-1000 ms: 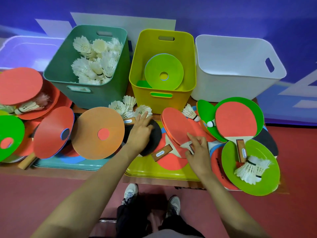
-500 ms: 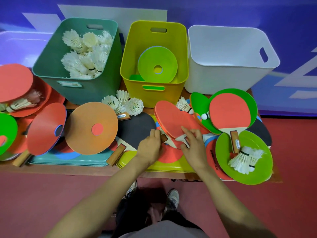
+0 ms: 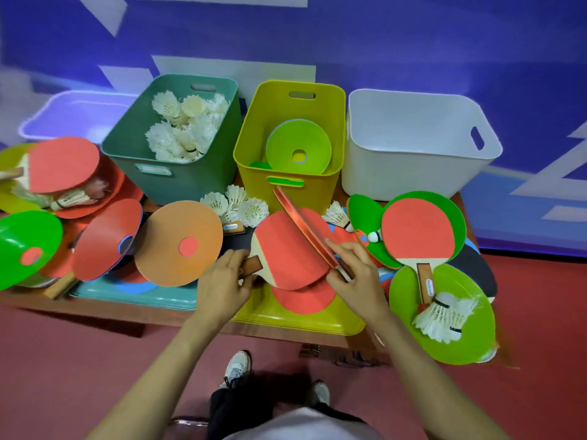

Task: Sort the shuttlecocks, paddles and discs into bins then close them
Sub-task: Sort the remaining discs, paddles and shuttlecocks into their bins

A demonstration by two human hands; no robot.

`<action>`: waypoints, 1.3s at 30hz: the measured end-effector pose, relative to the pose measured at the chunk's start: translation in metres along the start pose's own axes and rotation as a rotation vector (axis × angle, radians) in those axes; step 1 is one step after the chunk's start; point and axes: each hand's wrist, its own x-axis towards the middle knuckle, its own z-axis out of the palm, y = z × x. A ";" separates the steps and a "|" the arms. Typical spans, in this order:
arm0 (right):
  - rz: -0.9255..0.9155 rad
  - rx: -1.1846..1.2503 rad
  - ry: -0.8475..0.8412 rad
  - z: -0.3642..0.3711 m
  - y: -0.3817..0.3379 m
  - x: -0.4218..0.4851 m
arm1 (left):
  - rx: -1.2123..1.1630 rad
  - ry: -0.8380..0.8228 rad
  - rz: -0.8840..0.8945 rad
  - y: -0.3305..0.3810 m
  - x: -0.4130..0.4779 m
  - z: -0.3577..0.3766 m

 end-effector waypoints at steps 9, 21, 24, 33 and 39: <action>-0.173 0.026 0.071 -0.047 -0.030 0.052 | -0.270 0.237 -0.088 0.049 0.009 -0.009; -0.214 -0.343 0.258 -0.120 -0.022 0.179 | -0.154 0.232 0.032 0.102 0.154 -0.065; -0.099 -0.425 0.234 -0.133 -0.007 0.212 | -0.091 0.176 0.044 0.107 0.205 -0.068; 0.202 -0.601 0.121 -0.189 0.063 0.260 | -0.107 0.062 -0.098 0.102 0.277 -0.042; 0.254 -0.739 -0.198 -0.216 0.110 0.281 | -0.128 0.053 -0.176 0.117 0.297 -0.026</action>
